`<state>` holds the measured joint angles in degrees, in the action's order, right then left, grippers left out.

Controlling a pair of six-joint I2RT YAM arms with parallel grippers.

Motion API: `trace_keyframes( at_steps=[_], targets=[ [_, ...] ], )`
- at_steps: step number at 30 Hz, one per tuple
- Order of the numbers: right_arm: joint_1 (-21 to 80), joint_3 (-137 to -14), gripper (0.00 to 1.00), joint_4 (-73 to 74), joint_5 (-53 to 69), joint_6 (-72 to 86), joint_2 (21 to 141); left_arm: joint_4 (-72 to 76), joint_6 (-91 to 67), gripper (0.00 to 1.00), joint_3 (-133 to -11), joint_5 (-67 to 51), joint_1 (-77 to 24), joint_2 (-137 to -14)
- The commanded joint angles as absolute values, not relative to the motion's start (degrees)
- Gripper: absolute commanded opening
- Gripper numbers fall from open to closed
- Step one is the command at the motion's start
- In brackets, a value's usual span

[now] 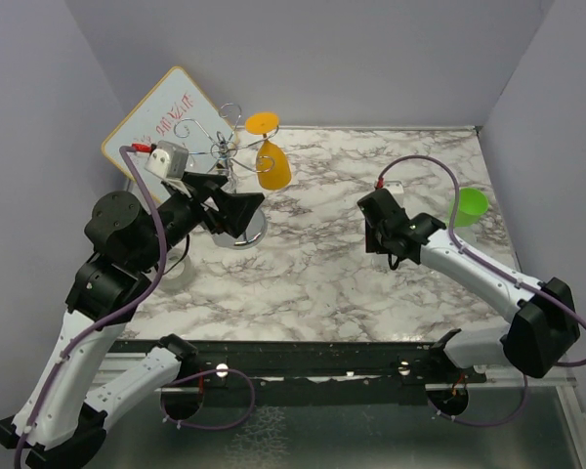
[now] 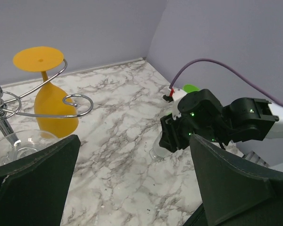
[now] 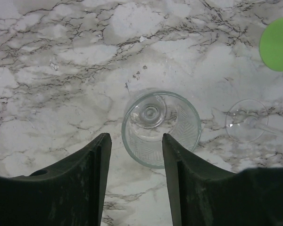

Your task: Place the wine glass upside down on the wine glass rack

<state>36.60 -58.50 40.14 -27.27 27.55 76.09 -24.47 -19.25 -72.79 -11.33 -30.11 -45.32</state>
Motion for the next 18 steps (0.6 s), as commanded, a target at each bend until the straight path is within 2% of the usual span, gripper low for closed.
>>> trace_keyframes(
  at_steps=[1, 8, 12, 18],
  targets=[
    [35.5, -57.1, 0.42, 35.7, -23.9, 25.2, 79.0, -21.0, -20.7, 0.99, -72.1, -12.7, -30.1, -46.0],
    [35.3, -56.4, 0.21, 31.7, -20.4, 22.6, 80.1, -18.0, -25.3, 0.99, -70.5, -13.7, -30.1, -46.0],
    [35.3, -56.5, 0.03, 30.8, -19.8, 22.4, 78.3, -17.0, -26.0, 0.99, -69.7, -15.4, -30.1, -46.0],
    [35.3, -54.5, 0.01, 24.4, -17.0, 22.7, 70.1, -16.1, -29.3, 0.99, -68.2, -16.7, -30.1, -47.7]
  ],
)
